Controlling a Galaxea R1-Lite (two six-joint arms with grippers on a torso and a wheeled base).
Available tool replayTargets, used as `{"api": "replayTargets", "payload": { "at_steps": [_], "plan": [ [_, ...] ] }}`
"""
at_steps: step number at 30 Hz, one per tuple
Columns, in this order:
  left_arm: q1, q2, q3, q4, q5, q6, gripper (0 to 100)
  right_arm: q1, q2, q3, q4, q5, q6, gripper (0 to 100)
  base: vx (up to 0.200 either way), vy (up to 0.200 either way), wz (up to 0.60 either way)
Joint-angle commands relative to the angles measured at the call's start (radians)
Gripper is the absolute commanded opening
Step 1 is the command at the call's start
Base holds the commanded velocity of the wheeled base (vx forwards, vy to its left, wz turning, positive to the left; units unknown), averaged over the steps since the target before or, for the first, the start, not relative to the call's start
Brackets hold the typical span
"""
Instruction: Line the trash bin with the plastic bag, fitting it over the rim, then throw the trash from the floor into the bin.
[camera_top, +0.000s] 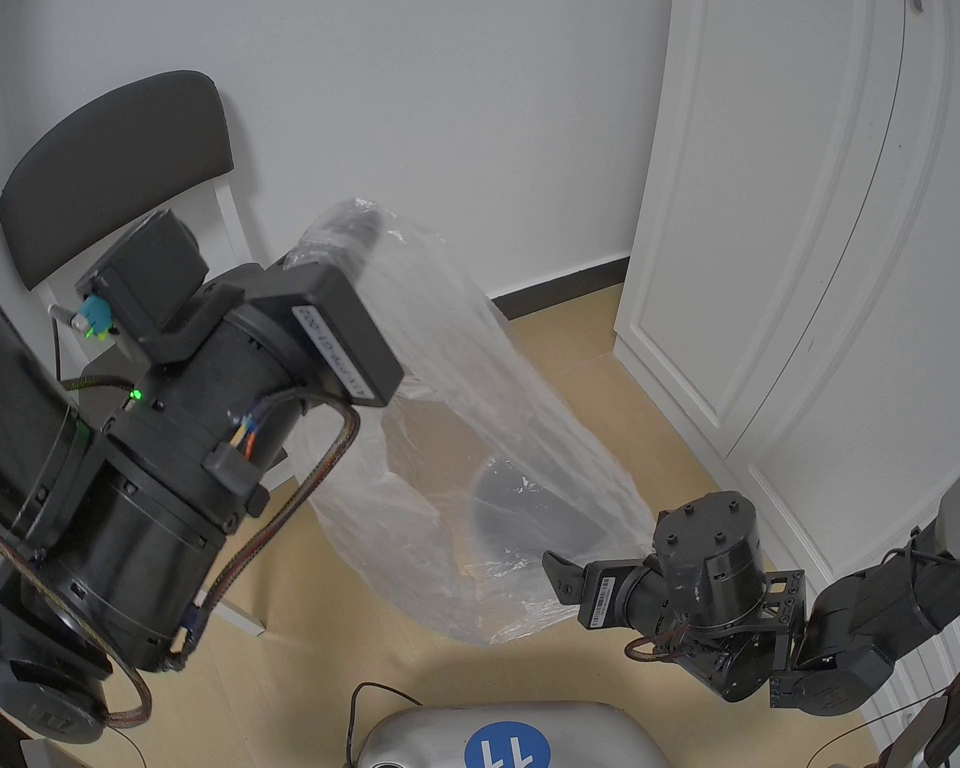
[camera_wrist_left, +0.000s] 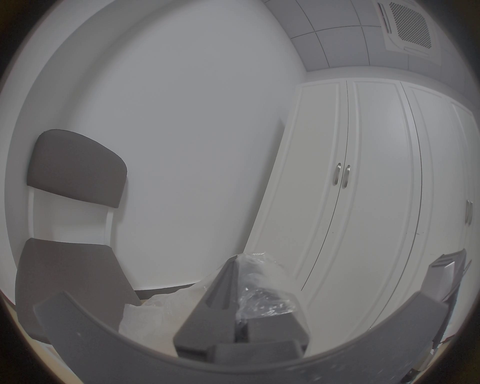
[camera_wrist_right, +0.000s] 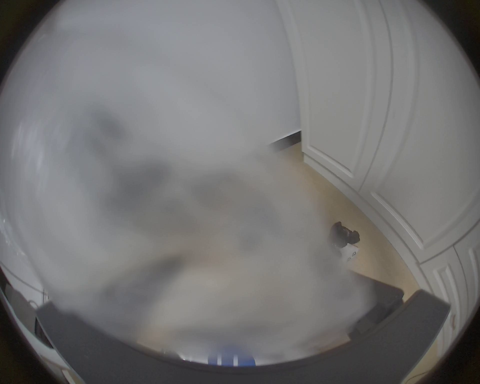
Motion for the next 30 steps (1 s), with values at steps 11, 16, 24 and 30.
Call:
{"api": "replayTargets", "payload": {
  "at_steps": [11, 16, 24, 30],
  "plan": [
    [-0.003, -0.009, -0.009, 0.001, 0.002, -0.001, 0, 0.024, 0.035, -0.016, -0.133, -0.055, 0.119, 100, 0.000, 0.000, 0.00],
    [-0.001, -0.008, -0.009, 0.001, 0.002, -0.001, 0, 0.024, 0.020, 0.007, -0.122, -0.055, 0.088, 100, 0.000, 0.000, 0.00],
    [0.005, -0.008, -0.012, 0.002, 0.000, -0.001, 0, 0.015, 0.029, 0.046, -0.123, -0.051, 0.033, 100, 0.000, 0.000, 0.00],
    [0.005, -0.006, -0.016, 0.002, 0.002, -0.001, 0, 0.012, 0.056, 0.041, -0.139, -0.042, 0.045, 100, 0.000, 0.000, 0.00]
  ]
}}
